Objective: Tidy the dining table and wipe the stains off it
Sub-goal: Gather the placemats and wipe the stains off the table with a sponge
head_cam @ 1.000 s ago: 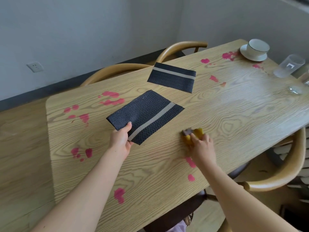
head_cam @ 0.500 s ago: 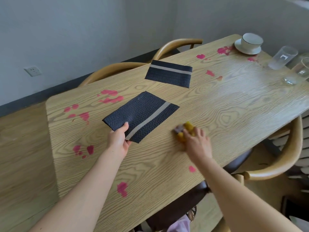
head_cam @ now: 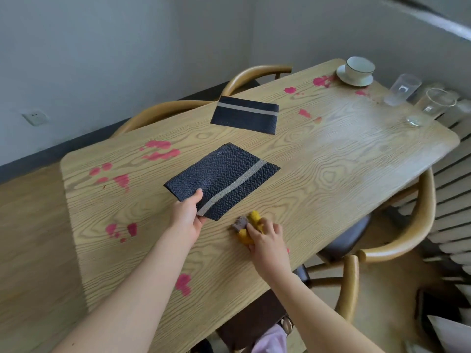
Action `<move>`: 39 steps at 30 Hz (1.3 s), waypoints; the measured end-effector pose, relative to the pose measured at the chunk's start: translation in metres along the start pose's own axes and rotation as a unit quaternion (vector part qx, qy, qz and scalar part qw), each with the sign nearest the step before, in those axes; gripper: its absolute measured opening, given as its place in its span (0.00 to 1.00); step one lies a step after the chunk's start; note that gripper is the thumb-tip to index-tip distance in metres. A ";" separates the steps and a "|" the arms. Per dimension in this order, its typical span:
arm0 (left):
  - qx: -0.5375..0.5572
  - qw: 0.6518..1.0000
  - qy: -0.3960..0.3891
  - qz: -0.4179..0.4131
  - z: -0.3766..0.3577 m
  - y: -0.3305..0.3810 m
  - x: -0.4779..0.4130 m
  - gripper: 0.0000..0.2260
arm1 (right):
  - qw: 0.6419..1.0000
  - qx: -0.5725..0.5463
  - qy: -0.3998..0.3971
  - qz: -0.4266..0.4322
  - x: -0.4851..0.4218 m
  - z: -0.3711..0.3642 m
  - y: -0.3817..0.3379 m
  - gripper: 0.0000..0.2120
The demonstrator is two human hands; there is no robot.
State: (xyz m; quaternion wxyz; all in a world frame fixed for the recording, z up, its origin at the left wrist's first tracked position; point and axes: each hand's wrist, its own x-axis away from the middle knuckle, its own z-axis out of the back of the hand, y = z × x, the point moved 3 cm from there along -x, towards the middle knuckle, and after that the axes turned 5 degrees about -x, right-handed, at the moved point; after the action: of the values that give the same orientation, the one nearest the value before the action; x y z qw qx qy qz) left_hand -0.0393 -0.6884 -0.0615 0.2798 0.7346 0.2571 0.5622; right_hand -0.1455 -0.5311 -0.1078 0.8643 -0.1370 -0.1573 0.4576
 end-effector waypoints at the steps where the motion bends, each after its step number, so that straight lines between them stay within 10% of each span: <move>1: -0.007 1.000 -0.002 -0.001 -0.003 -0.002 0.002 0.04 | 1.000 -0.002 -0.007 0.025 0.002 -0.004 -0.007 0.24; 5: -0.014 1.000 -0.010 -0.004 -0.005 -0.003 0.004 0.02 | 0.998 0.039 0.005 0.050 0.000 0.006 0.013 0.22; 14: -0.028 1.000 -0.004 0.011 0.007 -0.012 0.003 0.16 | 0.983 -0.002 0.057 -0.173 0.014 0.027 0.077 0.24; 24: -0.010 1.000 -0.007 0.014 0.009 -0.006 0.007 0.16 | 0.996 0.011 0.032 0.080 0.024 -0.017 -0.004 0.27; 33: -0.001 1.000 0.007 0.015 0.034 -0.002 0.002 0.17 | 0.976 0.007 0.075 -0.202 0.007 0.026 0.079 0.25; 39: 0.016 1.000 0.012 0.016 0.034 -0.002 -0.002 0.15 | 1.000 -0.012 -0.006 -0.013 0.023 -0.019 -0.026 0.29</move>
State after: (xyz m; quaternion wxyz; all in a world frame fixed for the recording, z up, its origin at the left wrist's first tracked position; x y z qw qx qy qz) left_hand -0.0065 -0.6927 -0.0714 0.2561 0.7358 0.2579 0.5714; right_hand -0.1069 -0.5279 -0.1121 0.8675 -0.1423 -0.1698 0.4455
